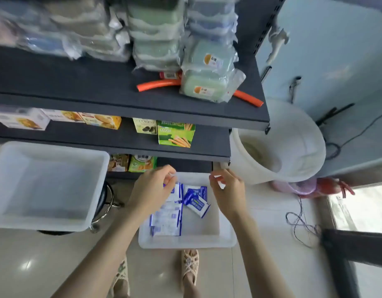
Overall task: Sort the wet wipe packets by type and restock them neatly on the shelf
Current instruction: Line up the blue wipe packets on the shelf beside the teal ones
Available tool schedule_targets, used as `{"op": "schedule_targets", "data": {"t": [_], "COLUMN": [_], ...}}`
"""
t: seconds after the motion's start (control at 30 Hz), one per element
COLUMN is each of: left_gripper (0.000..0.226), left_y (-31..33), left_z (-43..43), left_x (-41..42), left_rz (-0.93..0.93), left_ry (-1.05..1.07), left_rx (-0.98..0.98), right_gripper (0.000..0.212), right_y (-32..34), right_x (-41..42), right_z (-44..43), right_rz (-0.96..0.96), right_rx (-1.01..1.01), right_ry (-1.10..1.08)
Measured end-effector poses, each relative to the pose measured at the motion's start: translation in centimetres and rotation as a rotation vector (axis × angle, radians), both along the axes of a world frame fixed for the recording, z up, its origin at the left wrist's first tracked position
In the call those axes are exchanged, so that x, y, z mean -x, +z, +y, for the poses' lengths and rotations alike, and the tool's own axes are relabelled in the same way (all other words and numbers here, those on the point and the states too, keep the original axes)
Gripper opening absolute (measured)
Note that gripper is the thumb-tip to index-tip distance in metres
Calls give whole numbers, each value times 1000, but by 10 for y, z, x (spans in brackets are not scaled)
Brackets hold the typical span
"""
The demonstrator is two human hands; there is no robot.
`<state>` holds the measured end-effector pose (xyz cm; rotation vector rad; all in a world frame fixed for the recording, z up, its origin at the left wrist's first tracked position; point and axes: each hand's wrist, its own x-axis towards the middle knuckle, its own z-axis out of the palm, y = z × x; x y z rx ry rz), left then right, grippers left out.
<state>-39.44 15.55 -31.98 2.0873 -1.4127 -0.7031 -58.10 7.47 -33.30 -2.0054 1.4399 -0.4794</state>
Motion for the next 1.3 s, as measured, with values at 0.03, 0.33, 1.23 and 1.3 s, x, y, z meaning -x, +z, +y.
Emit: {"op": "schedule_targets", "data": {"t": [0.03,0.33,1.23,1.3], "left_gripper": [14,16,41,45], "left_y": [-22,-230,-479,-475], "left_z": [0,0,-70,-72], "left_x": [15,99,149,152], "left_rz": [39,235,256,313], "left_ry": [30,206,639,670], "left_rx": [-53,-354,-245,-256], "right_gripper": [10,10,19,20], "right_y": [-20,-218,-462,-452], "right_x": [11,63,67,72], "right_z": [-2,-4,-49,-43], "right_rz": [8,72,-116,-220], "right_rx": [-46,-395,-666,-733], "right_ry": [11,-71,-288,-300]}}
